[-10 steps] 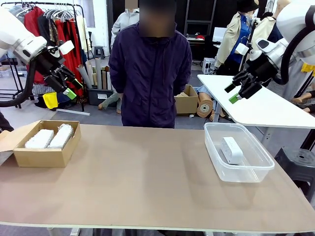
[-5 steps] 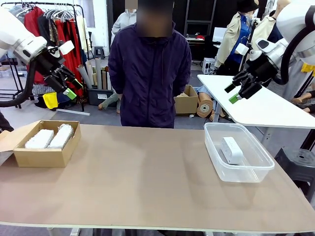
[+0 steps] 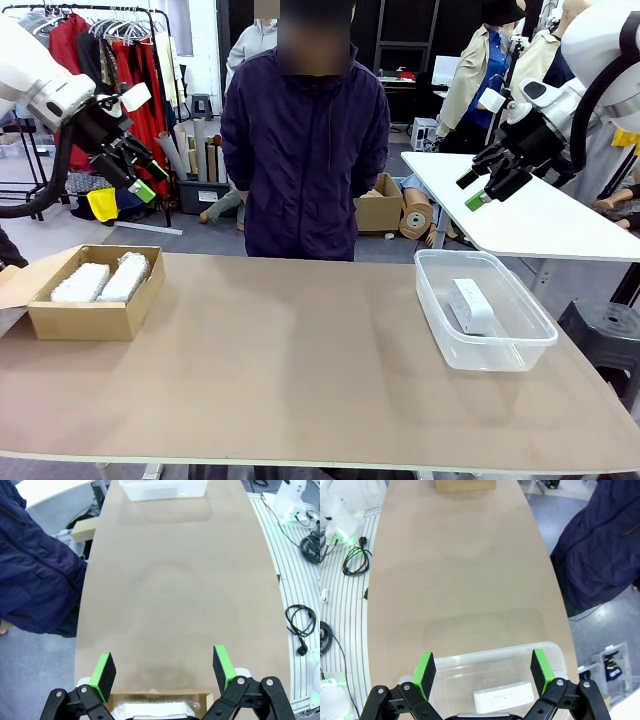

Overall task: Separate and place wrapped and unwrapped clocks.
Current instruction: If the picked Digital clock is wrapped, place it in the Package Box ; if not, place it in the Organizing box.

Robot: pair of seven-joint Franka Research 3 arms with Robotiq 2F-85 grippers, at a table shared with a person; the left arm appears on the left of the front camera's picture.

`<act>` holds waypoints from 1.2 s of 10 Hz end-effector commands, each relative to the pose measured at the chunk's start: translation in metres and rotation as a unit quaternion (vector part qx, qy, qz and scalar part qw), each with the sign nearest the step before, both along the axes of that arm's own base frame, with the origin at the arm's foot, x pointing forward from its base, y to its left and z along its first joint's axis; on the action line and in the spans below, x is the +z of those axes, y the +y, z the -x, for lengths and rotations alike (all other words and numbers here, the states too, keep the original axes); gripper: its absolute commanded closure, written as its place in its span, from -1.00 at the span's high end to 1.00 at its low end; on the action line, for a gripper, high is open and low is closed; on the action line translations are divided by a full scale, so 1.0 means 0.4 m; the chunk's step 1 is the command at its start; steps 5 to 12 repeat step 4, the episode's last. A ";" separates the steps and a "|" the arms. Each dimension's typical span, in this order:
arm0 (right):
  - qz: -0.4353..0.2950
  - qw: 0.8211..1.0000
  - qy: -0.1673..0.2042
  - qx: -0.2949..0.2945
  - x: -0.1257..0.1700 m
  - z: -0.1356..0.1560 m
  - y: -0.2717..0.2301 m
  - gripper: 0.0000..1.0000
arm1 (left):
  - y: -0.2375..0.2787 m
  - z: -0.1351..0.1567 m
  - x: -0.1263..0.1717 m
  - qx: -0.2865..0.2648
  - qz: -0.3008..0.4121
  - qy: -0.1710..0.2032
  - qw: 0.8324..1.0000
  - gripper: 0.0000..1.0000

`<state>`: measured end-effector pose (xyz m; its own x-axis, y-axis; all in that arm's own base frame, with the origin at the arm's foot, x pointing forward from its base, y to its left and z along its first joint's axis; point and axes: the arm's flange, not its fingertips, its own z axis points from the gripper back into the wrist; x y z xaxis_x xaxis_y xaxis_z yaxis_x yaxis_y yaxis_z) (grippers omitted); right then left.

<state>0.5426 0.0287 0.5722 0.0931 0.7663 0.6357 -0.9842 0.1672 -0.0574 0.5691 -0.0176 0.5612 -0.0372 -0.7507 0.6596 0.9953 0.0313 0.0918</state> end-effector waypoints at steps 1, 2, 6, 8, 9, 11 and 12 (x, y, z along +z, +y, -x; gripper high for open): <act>-0.001 1.000 -0.001 0.001 0.002 -0.001 0.000 1.00 | 0.000 0.001 0.001 0.000 0.000 0.000 1.000 1.00; -0.001 1.000 -0.001 0.001 0.002 -0.001 0.000 1.00 | 0.000 0.001 0.001 0.000 0.000 0.000 1.000 1.00; -0.001 1.000 -0.001 0.001 0.002 -0.001 0.000 1.00 | 0.000 0.001 0.001 0.000 0.000 0.000 1.000 1.00; -0.001 1.000 -0.001 0.001 0.002 -0.001 0.000 1.00 | 0.000 0.001 0.001 0.000 0.000 0.000 1.000 1.00; -0.001 1.000 -0.001 0.001 0.002 -0.001 0.000 1.00 | 0.000 0.001 0.001 0.000 0.000 0.000 1.000 1.00; -0.001 1.000 -0.001 0.001 0.002 -0.001 0.000 1.00 | 0.000 0.001 0.001 0.000 0.000 0.000 1.000 1.00; -0.001 1.000 -0.001 0.001 0.002 -0.001 0.000 1.00 | 0.000 0.001 0.001 0.000 0.000 0.000 1.000 1.00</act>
